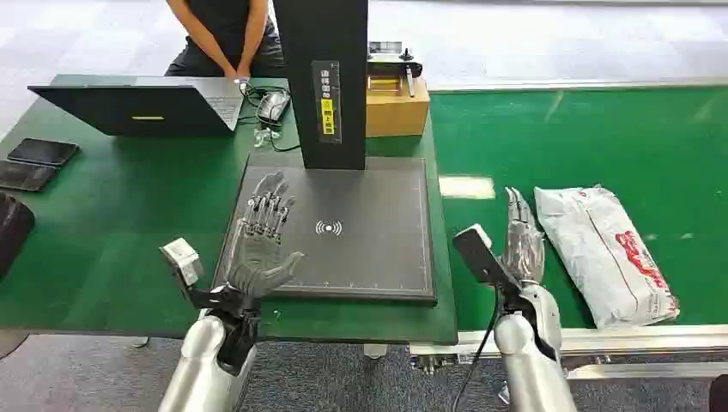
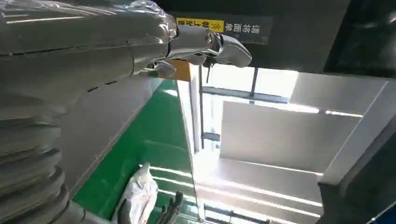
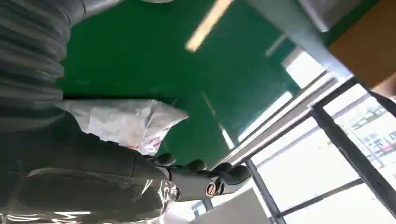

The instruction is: Moved the parcel from conveyor to table for the left to box.

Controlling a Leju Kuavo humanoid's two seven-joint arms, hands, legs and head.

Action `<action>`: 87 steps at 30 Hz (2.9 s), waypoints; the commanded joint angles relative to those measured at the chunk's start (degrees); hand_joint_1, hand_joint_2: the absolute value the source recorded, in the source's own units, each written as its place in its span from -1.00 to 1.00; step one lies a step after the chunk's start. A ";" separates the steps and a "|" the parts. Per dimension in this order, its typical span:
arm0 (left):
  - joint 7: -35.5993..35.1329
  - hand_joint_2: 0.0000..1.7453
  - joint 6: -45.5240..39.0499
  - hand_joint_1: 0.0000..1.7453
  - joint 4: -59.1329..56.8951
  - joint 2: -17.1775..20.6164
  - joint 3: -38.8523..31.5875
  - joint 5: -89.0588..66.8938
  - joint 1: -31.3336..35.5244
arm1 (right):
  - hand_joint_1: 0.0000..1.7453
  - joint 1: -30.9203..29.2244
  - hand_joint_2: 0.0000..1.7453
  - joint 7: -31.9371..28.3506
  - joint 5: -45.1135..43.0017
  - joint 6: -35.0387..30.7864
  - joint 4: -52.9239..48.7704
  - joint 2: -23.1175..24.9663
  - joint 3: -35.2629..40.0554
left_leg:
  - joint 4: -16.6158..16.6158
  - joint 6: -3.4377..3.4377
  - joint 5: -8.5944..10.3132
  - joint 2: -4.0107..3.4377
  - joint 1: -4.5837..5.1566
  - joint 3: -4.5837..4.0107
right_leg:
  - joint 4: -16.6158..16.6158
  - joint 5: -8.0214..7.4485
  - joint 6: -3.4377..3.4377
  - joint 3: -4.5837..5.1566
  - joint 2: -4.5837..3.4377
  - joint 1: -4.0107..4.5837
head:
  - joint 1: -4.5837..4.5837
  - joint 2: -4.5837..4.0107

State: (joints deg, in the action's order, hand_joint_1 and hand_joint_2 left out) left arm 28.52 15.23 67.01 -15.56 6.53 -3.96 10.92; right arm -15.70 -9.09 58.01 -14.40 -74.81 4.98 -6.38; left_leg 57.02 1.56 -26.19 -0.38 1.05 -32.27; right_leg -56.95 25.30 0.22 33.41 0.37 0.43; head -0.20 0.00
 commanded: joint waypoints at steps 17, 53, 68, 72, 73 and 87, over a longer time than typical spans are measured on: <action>0.48 1.00 -0.59 -1.00 -1.10 2.55 0.57 0.91 -0.92 | -1.00 -18.25 1.00 6.84 8.94 -7.51 39.07 -14.25 -3.66 | -0.12 -0.14 0.04 -0.01 -0.02 0.18 | 0.14 -0.07 -0.13 -0.18 -0.07 -0.01 | -0.02 0.00; 0.60 1.00 -0.24 -1.00 -2.83 1.52 -0.07 -0.25 -1.57 | -0.38 -7.51 1.00 17.30 8.80 -1.81 43.87 -12.84 -21.08 | -0.16 -0.16 0.05 0.23 -0.08 0.28 | 0.25 -0.02 -0.15 -0.35 0.15 0.06 | 0.00 0.00; 0.54 1.00 -0.26 -1.00 -2.99 1.60 0.03 -0.54 -1.54 | 1.00 -7.60 1.00 16.65 9.69 -0.11 43.28 -11.94 -20.50 | -0.15 -0.11 0.04 0.22 -0.09 0.48 | 0.38 -0.08 -0.26 -0.64 0.13 0.14 | 0.00 0.00; 0.69 1.00 -0.29 -1.00 -3.05 1.94 -0.42 -0.05 -1.37 | 1.00 -7.95 1.00 16.64 9.81 0.78 43.01 -12.03 -20.20 | -0.08 -0.06 0.02 0.15 -0.12 0.46 | 0.34 -0.09 -0.24 -0.61 0.08 0.13 | -0.02 0.00; 0.74 1.00 -0.40 -1.00 -3.08 2.01 -0.48 0.04 -1.54 | 1.00 -7.54 1.00 16.28 9.73 1.16 42.63 -12.02 -20.02 | -0.16 -0.13 0.07 0.19 -0.11 0.49 | 0.39 -0.11 -0.26 -0.63 0.10 0.11 | -0.02 0.00; 0.95 1.00 -0.63 -1.00 1.12 1.95 -1.09 0.99 -3.82 | 1.00 0.93 1.00 -3.80 3.65 -15.86 13.29 -5.79 -12.07 | -0.07 -0.14 -0.02 -0.11 -0.08 0.36 | 0.21 -0.12 -0.26 -0.42 -0.20 0.06 | 0.02 0.00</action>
State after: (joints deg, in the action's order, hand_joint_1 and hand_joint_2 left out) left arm 29.81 14.38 67.28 -14.78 6.27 -3.39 6.83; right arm -21.74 -2.63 64.74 -20.09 -40.71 -7.45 -24.46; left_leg 57.05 1.69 -26.20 -0.32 1.01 -31.97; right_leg -56.75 25.19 -0.01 32.93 0.41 0.49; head -0.17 0.00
